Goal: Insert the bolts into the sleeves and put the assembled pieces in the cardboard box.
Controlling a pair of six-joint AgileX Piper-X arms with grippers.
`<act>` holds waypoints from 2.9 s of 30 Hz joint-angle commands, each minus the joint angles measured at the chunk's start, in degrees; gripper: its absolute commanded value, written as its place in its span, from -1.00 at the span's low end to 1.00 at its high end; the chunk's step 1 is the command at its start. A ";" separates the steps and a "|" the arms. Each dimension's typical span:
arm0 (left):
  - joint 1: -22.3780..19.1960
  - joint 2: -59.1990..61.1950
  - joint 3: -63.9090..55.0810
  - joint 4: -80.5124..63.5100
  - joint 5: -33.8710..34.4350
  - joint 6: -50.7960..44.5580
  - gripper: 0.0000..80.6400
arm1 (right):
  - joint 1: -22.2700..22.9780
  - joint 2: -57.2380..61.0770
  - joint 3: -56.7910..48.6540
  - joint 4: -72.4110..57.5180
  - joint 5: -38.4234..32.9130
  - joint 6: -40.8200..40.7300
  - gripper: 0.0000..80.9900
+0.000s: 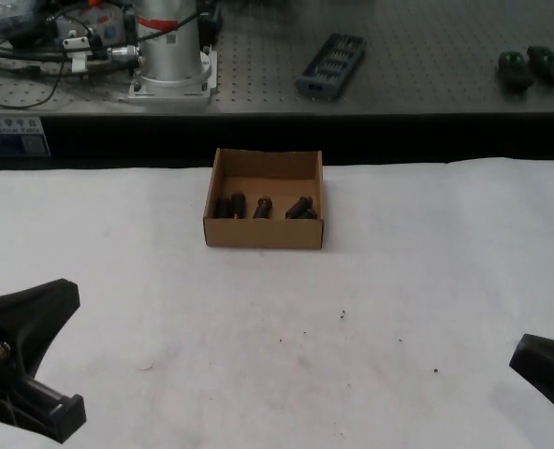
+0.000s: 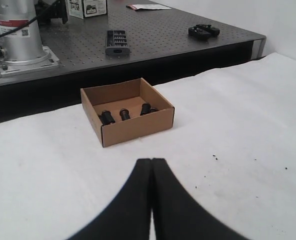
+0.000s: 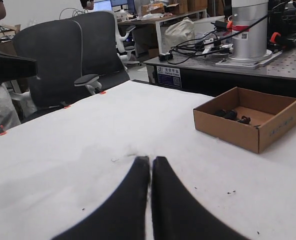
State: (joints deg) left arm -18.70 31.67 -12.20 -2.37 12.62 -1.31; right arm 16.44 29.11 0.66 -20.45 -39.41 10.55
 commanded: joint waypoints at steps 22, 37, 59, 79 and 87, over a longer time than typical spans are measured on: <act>0.20 -10.57 5.39 -0.66 -0.48 -0.48 -0.98 | -0.29 -2.97 -0.66 -0.08 0.22 0.80 -0.89; 0.18 -22.09 12.20 1.47 -0.48 -0.48 -0.98 | -0.29 -25.78 -0.66 0.04 0.22 0.80 -0.89; 0.18 -22.09 12.20 1.93 -0.48 -0.48 -0.98 | -0.29 -25.77 -0.66 0.04 0.22 0.80 -0.89; 0.18 -22.09 12.20 1.93 -0.48 -0.48 -0.98 | -0.29 -25.77 -0.66 0.04 0.22 0.80 -0.89; 0.18 -22.09 12.20 1.93 -0.48 -0.48 -0.98 | -0.29 -25.77 -0.66 0.04 0.22 0.80 -0.89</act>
State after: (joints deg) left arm -18.70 10.04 0.66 0.00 12.62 -1.31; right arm 16.44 3.78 0.66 -19.98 -39.41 10.67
